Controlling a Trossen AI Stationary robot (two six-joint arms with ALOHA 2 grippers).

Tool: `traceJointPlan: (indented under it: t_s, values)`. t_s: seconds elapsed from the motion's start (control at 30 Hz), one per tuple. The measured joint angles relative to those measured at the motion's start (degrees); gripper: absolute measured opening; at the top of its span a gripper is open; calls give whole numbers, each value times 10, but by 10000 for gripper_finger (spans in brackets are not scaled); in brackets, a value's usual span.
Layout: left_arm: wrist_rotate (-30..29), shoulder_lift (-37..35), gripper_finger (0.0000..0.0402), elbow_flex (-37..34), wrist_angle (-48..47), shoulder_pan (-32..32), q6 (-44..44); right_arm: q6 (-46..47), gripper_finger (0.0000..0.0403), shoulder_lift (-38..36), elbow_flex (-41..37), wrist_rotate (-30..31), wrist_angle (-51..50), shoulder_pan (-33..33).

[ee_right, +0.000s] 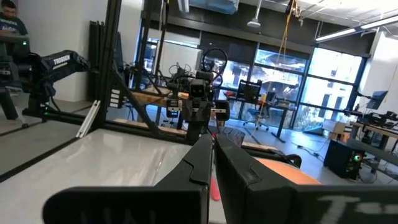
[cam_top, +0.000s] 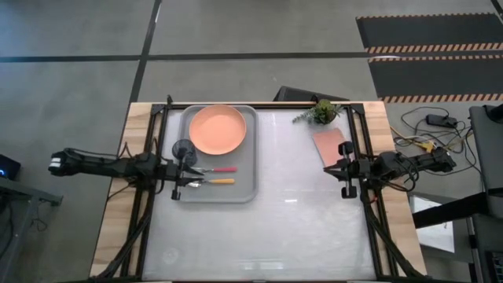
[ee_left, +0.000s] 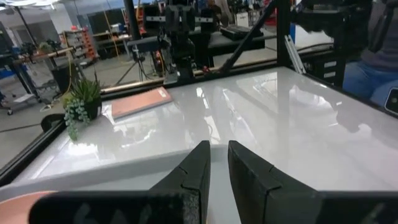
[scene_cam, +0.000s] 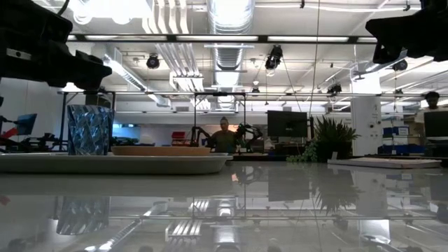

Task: Pick and place plate/cup/fork/spoon on tray
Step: Return to Home Position

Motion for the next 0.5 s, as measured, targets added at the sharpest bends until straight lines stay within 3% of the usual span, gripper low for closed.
traceJointPlan:
  t_s: [0.5]
  values:
    - [0,40,40,0,0,0,0,0,9,0,0,0,0,0]
